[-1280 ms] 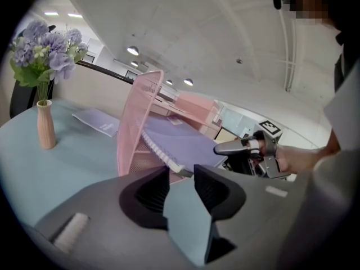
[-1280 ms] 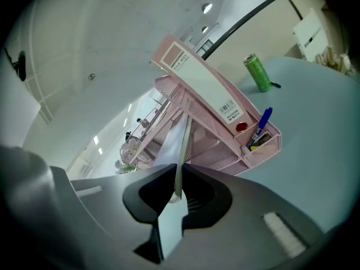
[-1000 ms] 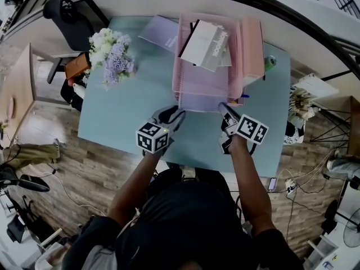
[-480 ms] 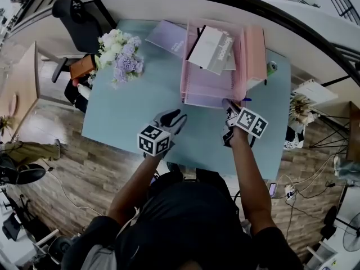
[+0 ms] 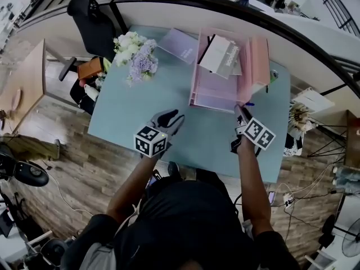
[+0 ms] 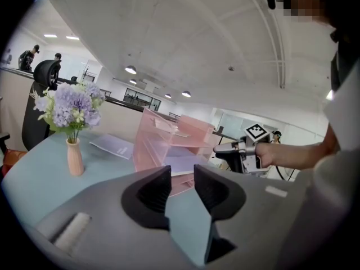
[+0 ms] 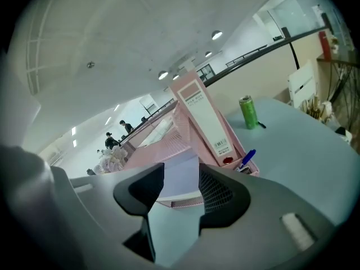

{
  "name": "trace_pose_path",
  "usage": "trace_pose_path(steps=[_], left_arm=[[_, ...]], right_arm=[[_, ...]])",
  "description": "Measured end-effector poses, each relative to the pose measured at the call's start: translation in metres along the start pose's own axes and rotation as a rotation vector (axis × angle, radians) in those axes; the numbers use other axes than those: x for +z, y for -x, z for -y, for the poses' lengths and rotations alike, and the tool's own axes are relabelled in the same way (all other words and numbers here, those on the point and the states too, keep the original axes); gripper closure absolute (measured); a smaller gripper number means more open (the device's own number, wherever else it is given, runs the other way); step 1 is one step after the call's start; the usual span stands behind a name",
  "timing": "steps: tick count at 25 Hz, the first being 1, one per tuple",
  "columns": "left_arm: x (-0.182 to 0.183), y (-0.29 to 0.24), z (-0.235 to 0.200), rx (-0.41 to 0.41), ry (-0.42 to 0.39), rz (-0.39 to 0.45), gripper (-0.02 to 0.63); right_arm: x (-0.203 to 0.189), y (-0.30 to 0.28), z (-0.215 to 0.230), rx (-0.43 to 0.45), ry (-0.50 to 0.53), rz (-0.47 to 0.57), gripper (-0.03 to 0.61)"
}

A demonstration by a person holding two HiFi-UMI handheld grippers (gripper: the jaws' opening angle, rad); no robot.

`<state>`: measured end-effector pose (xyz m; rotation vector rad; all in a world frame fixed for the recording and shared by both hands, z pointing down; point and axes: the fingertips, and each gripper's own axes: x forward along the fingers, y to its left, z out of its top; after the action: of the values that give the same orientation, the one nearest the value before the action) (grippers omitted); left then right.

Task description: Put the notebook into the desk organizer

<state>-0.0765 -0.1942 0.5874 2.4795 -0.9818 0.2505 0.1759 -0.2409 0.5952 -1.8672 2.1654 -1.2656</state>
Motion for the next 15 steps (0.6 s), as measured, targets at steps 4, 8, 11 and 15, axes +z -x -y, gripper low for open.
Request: trace_pose_path(steps=[4, 8, 11, 15], left_arm=[[0.014, 0.023, 0.001, -0.003, -0.024, 0.033, 0.453], [0.029, 0.047, 0.006, -0.018, -0.044, 0.065, 0.453], [0.039, 0.065, 0.012, -0.031, -0.064, 0.087, 0.453], [0.05, 0.088, 0.02, -0.05, -0.088, 0.116, 0.453]], right_arm=[[0.012, 0.027, -0.024, 0.027, 0.069, 0.061, 0.405], [0.028, 0.059, -0.054, 0.06, 0.161, 0.132, 0.405], [0.041, 0.083, -0.083, 0.109, 0.235, 0.182, 0.405], [0.051, 0.114, -0.119, 0.171, 0.329, 0.232, 0.407]])
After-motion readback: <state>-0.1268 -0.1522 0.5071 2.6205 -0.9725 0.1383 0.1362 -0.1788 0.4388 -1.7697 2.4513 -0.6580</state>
